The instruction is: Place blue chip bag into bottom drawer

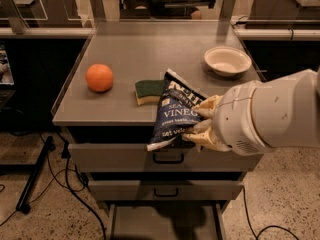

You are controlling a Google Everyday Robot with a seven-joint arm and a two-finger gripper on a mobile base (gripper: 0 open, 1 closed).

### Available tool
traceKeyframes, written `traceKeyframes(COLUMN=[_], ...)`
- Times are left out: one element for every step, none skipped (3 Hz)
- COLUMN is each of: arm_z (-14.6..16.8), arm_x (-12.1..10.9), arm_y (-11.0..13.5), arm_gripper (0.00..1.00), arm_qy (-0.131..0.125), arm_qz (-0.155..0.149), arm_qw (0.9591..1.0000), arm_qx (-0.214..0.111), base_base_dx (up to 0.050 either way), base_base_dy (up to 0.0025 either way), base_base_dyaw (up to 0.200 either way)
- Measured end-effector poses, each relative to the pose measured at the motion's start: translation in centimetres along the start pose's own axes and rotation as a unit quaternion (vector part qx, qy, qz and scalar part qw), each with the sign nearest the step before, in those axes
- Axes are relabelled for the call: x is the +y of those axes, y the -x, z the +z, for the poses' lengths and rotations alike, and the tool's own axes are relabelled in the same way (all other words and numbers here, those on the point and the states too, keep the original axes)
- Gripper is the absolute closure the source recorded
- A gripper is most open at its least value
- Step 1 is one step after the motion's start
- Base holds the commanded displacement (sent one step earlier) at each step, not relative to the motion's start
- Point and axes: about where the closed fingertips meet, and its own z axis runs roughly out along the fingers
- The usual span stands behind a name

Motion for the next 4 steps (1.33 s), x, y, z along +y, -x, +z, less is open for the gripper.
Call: traceKeyframes(arm_z=[0.0, 0.0, 0.0, 1.4], arm_x=[0.0, 0.0, 0.0, 1.2], arm_y=[0.0, 0.0, 0.0, -2.2], arm_gripper=[1.0, 1.0, 1.0, 1.0], arm_qy=[0.0, 0.0, 0.0, -0.015], arm_qz=[0.0, 0.0, 0.0, 0.026], arm_qw=[1.0, 1.0, 1.0, 0.9995], arm_qx=[0.0, 0.0, 0.0, 0.006], base_base_dx=[-0.049, -0.05, 0.0, 0.0], base_base_dy=[-0.00001, 0.00005, 0.0, 0.0], base_base_dyaw=[0.0, 0.0, 0.0, 0.0])
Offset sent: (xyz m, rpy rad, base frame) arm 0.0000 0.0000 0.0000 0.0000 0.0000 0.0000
